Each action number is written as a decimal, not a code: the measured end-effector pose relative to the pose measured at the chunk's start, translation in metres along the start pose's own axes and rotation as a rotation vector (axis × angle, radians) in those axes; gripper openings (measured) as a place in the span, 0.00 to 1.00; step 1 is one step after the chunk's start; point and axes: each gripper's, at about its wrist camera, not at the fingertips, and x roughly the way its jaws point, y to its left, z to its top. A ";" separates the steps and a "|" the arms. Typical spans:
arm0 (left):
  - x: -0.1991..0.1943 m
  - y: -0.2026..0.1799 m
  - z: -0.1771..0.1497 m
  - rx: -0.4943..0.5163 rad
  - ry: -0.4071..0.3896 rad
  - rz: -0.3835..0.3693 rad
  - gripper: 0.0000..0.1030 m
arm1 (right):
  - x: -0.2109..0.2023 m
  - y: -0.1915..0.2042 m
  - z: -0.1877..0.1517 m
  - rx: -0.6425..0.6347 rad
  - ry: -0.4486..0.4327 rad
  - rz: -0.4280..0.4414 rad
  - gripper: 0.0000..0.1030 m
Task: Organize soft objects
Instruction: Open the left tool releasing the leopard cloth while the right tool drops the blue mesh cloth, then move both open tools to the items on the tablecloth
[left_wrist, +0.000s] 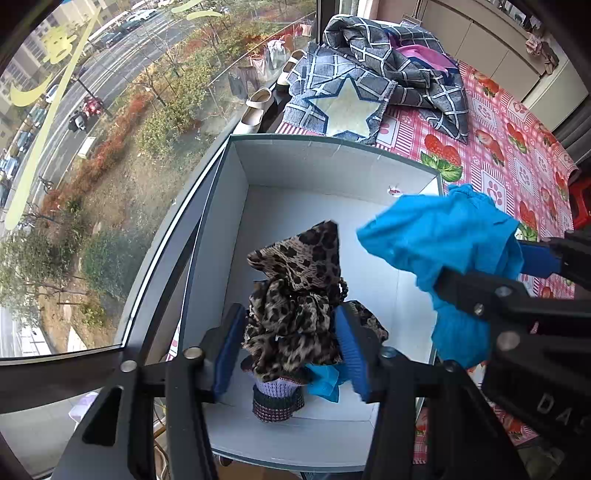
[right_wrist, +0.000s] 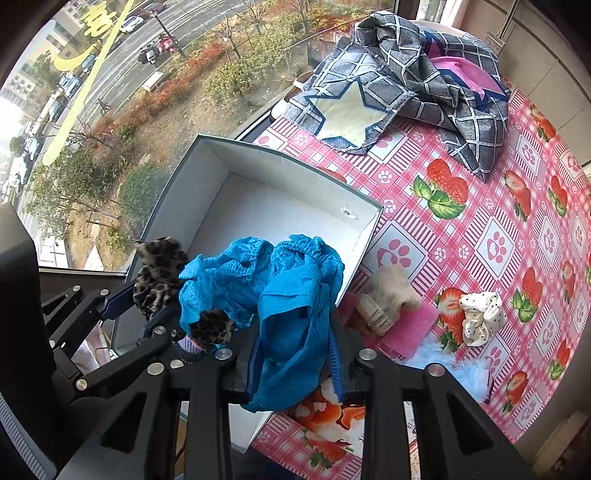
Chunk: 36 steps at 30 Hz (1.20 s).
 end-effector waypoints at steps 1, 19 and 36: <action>-0.003 0.000 0.000 0.004 -0.011 0.003 0.75 | 0.000 0.001 0.001 -0.004 0.000 0.004 0.55; -0.027 -0.029 0.006 0.017 -0.005 -0.249 1.00 | -0.041 -0.068 -0.017 0.180 -0.029 0.002 0.98; -0.022 -0.167 0.021 0.294 0.046 -0.220 1.00 | -0.044 -0.260 -0.109 0.519 0.103 -0.097 0.98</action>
